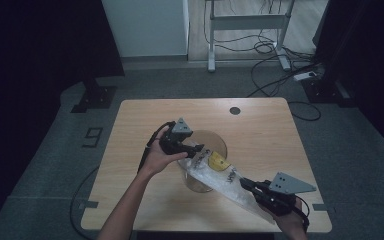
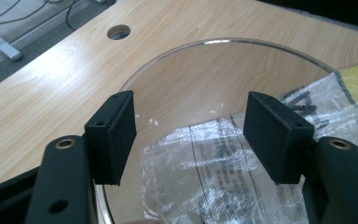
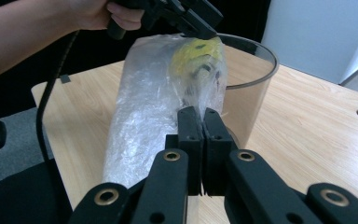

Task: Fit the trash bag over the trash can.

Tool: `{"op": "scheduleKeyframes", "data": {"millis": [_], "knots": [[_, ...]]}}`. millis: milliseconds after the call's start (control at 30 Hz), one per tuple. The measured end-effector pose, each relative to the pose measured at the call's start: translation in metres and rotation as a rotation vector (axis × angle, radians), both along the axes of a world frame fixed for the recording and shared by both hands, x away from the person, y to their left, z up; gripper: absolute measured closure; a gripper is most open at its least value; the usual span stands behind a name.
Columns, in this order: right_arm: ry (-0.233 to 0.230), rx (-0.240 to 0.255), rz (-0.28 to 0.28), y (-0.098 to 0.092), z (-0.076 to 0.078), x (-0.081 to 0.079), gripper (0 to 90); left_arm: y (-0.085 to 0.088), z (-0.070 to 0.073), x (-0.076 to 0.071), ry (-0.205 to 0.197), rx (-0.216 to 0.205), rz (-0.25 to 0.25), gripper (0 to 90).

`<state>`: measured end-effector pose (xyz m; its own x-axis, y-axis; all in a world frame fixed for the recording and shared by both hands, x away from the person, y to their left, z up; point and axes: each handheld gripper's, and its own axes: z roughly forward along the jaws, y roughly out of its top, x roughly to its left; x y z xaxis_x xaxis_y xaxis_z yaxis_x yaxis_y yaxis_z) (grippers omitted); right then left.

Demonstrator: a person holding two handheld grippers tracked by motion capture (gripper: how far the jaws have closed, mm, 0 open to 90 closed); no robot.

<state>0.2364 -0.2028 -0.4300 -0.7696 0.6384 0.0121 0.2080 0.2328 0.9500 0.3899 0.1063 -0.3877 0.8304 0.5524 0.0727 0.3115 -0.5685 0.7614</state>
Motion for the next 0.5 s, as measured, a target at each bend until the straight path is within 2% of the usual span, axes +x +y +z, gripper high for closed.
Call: {"op": "scheduleKeyframes", "data": {"millis": [67,100,133,300,500], "knots": [[0.010,0.000,-0.005,-0.001,-0.001,0.001,88.0,0.005,0.005,-0.001,-0.015,-0.031,0.014,33.5],[0.010,0.000,-0.005,-0.001,-0.001,0.001,88.0,0.005,0.005,-0.001,-0.015,-0.031,0.014,33.5],[0.015,0.000,-0.010,-0.002,-0.002,0.001,88.0,0.011,0.010,-0.003,-0.029,-0.053,0.025,33.6],[0.021,0.004,-0.016,-0.005,-0.001,0.001,88.1,0.027,0.020,-0.011,-0.045,-0.086,0.034,34.4],[0.030,0.021,-0.027,-0.008,-0.001,0.000,88.1,0.035,0.018,-0.017,-0.033,-0.087,0.022,35.2]]}}
